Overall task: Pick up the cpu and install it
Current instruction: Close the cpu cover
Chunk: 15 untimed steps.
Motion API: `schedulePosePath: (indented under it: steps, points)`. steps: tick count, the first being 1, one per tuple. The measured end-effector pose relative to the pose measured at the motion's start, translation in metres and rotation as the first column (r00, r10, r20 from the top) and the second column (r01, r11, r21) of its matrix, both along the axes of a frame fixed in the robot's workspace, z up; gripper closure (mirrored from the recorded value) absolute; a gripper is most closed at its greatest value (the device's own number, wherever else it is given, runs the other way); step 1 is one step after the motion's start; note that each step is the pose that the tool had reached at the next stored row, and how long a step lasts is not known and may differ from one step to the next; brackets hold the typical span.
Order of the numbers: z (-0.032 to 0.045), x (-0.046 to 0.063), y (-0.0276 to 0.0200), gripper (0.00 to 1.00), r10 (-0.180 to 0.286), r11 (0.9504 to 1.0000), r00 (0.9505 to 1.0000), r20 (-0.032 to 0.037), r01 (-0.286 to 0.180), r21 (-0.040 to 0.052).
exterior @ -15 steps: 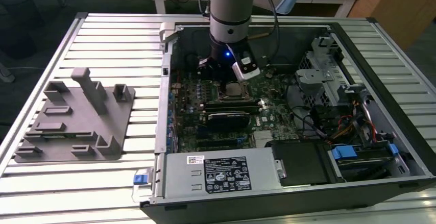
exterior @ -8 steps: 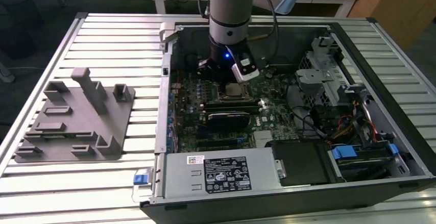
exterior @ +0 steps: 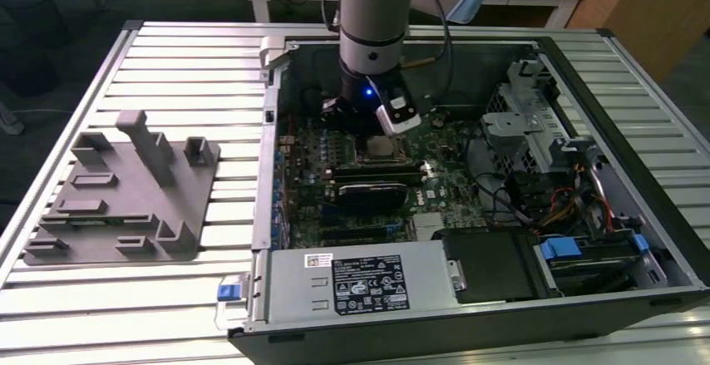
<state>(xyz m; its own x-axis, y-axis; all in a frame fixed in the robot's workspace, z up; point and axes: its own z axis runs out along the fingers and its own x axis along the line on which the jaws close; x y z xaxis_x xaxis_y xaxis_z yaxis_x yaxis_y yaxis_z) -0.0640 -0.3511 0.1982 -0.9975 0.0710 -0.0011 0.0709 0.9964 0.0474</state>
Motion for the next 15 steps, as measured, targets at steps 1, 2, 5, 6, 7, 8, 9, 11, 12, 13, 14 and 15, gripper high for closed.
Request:
schedulePosePath:
  steps: [1, 2, 5, 6, 7, 8, 9, 11, 12, 13, 14, 15]
  points:
    - [0.0000, 0.0000, 0.0000, 0.89, 0.000, 1.0000, 1.0000, -0.0001, 0.000, -0.0001]
    - [0.0000, 0.0000, 0.0000, 0.89, 0.000, 1.0000, 1.0000, -0.0001, 0.000, -0.0001]
    - [-0.0001, 0.0000, 0.0000, 0.89, 0.000, 1.0000, 1.0000, 0.0001, 0.000, 0.0001]
    - [-0.0001, 0.0000, 0.0000, 0.89, 0.000, 1.0000, 1.0000, 0.0001, 0.000, 0.0001]
    - [-0.0002, 0.0000, 0.0000, 0.89, 0.000, 1.0000, 1.0000, 0.0000, 0.000, 0.0001]
    - [-0.0001, 0.0000, 0.0000, 0.89, 0.000, 1.0000, 1.0000, 0.0001, 0.000, 0.0002]
    - [0.0000, 0.0000, 0.0001, 0.89, 0.000, 1.0000, 1.0000, 0.0002, 0.000, 0.0004]
    - [0.0007, 0.0000, 0.0001, 0.89, 0.000, 1.0000, 1.0000, 0.0002, 0.000, 0.0003]
    - [0.0011, 0.0000, 0.0001, 0.89, 0.000, 1.0000, 1.0000, 0.0001, 0.000, 0.0002]
    - [0.0015, 0.0000, 0.0001, 0.89, 0.000, 1.0000, 1.0000, 0.0001, 0.000, 0.0002]
    - [0.0019, 0.0000, 0.0001, 0.89, 0.000, 1.0000, 1.0000, 0.0001, 0.000, 0.0002]
    - [0.0024, -0.0001, 0.0000, 0.89, 0.000, 1.0000, 1.0000, 0.0000, 0.000, 0.0001]
